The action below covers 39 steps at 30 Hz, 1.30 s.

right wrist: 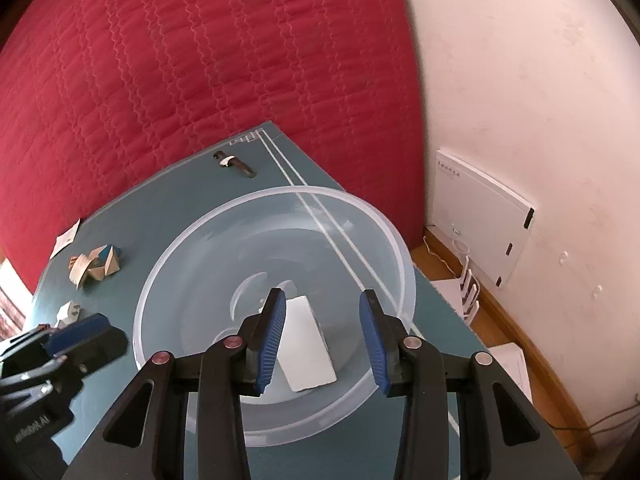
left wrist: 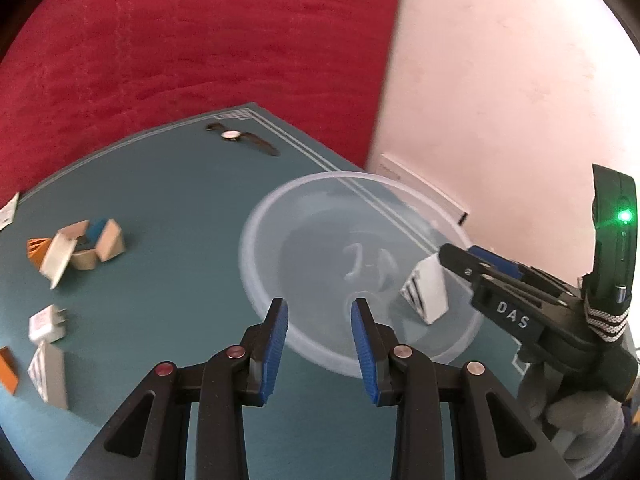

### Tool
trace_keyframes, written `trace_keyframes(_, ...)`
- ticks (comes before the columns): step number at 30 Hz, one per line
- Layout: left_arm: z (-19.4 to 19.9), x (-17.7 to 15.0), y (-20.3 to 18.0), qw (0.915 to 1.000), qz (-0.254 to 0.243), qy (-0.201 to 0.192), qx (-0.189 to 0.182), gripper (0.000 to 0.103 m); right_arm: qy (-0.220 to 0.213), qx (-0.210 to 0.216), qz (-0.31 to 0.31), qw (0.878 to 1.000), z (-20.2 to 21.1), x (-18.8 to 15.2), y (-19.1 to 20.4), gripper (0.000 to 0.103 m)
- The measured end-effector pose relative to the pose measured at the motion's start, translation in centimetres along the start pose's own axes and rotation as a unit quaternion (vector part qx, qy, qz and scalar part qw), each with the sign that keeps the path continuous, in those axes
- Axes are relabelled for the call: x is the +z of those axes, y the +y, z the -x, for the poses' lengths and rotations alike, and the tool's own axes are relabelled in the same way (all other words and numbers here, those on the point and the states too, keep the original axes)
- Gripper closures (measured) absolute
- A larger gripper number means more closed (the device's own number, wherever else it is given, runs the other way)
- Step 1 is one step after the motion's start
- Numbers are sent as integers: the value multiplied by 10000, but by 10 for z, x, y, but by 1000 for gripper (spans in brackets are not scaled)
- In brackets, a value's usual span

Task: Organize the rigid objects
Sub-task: 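Carry the white wedge block into the clear bowl and open the right gripper, then grasp the black-and-white striped triangle block with the left gripper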

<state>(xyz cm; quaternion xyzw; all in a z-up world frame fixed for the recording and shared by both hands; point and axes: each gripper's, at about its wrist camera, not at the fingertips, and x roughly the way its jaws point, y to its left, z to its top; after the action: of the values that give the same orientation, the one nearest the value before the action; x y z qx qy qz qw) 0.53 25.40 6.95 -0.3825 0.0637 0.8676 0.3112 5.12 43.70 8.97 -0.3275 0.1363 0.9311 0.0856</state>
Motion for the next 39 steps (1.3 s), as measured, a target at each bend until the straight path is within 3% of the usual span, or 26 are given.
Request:
trace_keyframes(5, -1, 3, -9, 9995, -18, -5, -310, 68, -33, -30, -72, 10000, 1, 2, -5, 63)
trace_keyframes(9, 3, 0, -7, 9999, -64, -120, -69, 66, -59, -19, -105, 9999, 2, 3, -7, 63)
trace_keyframes(10, 6, -2, -4, 9998, -64, -170, 31, 62, -62, -10, -107, 9999, 3, 4, -7, 63)
trace_keyframes(12, 13, -7, 7, 9991, 23, -331, 252, 31, -63, 4, -96, 9999, 2, 3, -6, 63)
trace_keyframes(14, 19, -14, 21, 9973, 158, -479, 529, 16, -59, 23, -89, 9999, 1, 1, -4, 61)
trace_keyframes(18, 39, -31, 57, 9880, 382, -710, 1318, 13, -87, 53, -68, 9999, 2, -4, 2, 55)
trace_keyframes(25, 64, -43, 127, 9697, 1155, -882, 1962, 13, -139, 135, 246, 9995, 7, -14, 27, 55)
trace_keyframes(31, 61, -57, 172, 9595, 1576, -692, 2229, 16, -170, 146, 280, 9994, 12, -16, 34, 55)
trace_keyframes(39, 38, -70, 194, 9574, 1881, -177, 2185, 60, -167, 121, 216, 9996, 11, -13, 29, 55)
